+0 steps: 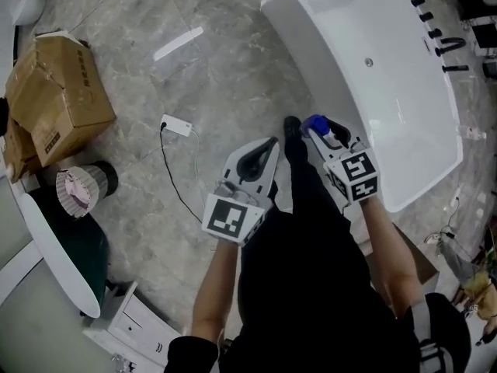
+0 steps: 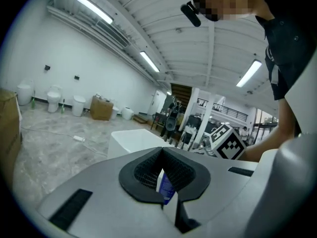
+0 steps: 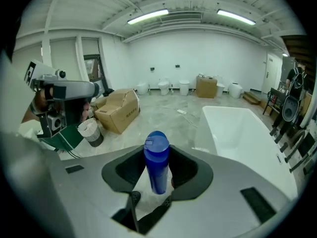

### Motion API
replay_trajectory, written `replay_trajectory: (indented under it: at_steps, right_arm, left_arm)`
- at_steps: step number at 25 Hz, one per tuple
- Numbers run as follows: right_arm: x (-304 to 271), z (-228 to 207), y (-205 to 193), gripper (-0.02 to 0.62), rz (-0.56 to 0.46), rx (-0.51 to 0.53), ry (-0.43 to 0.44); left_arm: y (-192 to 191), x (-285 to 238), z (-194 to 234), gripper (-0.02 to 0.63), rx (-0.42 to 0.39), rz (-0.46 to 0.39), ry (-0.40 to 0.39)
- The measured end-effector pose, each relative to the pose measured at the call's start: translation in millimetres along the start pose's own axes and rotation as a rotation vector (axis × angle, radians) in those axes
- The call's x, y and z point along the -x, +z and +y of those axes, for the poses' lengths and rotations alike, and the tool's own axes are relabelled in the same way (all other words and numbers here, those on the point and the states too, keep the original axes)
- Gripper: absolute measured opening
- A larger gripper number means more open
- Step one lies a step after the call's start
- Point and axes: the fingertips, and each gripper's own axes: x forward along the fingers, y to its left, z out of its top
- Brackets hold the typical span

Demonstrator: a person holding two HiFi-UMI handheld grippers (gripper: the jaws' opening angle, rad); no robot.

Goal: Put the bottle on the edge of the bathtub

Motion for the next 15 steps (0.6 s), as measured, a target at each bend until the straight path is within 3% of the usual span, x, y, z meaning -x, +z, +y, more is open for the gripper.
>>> replay_trajectory:
  at_steps: [7, 15]
  right_arm:
    - [-69, -51, -4, 0.146, 0.091, 0.086, 0.067]
    - [-134, -76, -32, 0.146, 0.176, 0.117, 0.162]
  left_arm:
    - [-4, -52, 31, 0.011, 0.081, -0.006, 0.155]
    - [-30, -92, 69, 0.011, 0.157, -0.003, 0.295]
